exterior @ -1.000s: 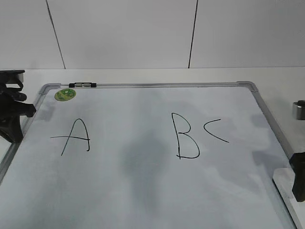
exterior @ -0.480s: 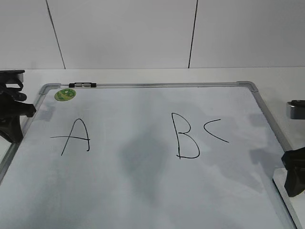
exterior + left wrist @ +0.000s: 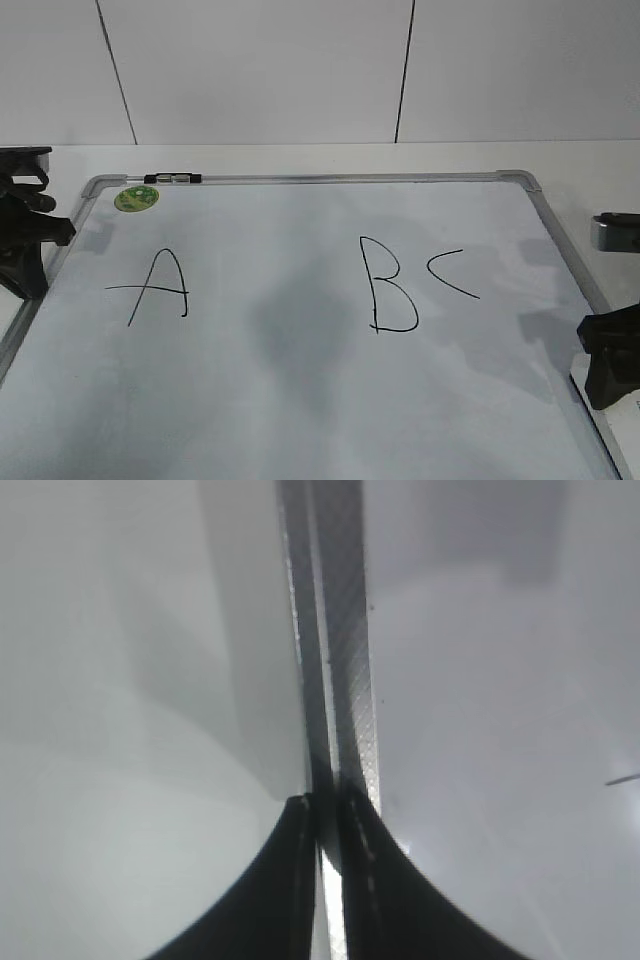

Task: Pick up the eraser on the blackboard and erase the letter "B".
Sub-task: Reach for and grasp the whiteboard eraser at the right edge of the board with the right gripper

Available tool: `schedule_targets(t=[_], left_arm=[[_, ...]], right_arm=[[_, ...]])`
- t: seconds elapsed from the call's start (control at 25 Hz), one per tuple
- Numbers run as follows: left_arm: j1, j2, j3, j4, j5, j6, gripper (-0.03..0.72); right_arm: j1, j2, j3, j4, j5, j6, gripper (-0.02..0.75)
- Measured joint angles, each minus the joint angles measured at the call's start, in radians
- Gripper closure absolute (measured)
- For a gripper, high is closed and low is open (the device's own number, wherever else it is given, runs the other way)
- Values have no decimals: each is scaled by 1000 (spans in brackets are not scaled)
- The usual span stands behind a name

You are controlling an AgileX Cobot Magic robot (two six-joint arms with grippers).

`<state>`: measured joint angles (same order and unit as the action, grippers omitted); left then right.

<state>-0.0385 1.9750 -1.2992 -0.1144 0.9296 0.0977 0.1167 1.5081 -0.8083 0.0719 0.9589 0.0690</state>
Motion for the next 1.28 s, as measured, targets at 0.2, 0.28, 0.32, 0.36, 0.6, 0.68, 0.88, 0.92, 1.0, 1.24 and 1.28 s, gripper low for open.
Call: schedule_targets(t=[0.2, 0.28, 0.32, 0.36, 0.6, 0.68, 0.88, 0.92, 1.0, 1.24, 1.28], left_arm=[[0, 0, 0, 0, 0, 0, 668], [0, 0, 0, 0, 0, 0, 668], [0, 0, 0, 0, 0, 0, 668], [0, 0, 0, 0, 0, 0, 668], [0, 0, 0, 0, 0, 0, 668], [0, 0, 0, 0, 0, 0, 668], [0, 0, 0, 0, 0, 0, 669], [0, 0, 0, 0, 0, 0, 669], [0, 0, 0, 0, 0, 0, 669], [0, 0, 0, 0, 0, 0, 669], [0, 0, 0, 0, 0, 0, 669]], right_arm=[[0, 0, 0, 4, -2, -2, 147], [0, 0, 0, 6, -2, -2, 144], [0, 0, 0, 6, -2, -2, 137], [0, 0, 0, 8, -4, -8, 130], [0, 0, 0, 49, -23, -39, 141], [0, 0, 0, 49, -23, -39, 156], [0, 0, 0, 49, -27, -39, 167], [0, 0, 0, 49, -29, -41, 167], [0, 0, 0, 49, -29, -41, 167], [0, 0, 0, 49, -33, -45, 102], [0, 0, 0, 49, -33, -50, 86]])
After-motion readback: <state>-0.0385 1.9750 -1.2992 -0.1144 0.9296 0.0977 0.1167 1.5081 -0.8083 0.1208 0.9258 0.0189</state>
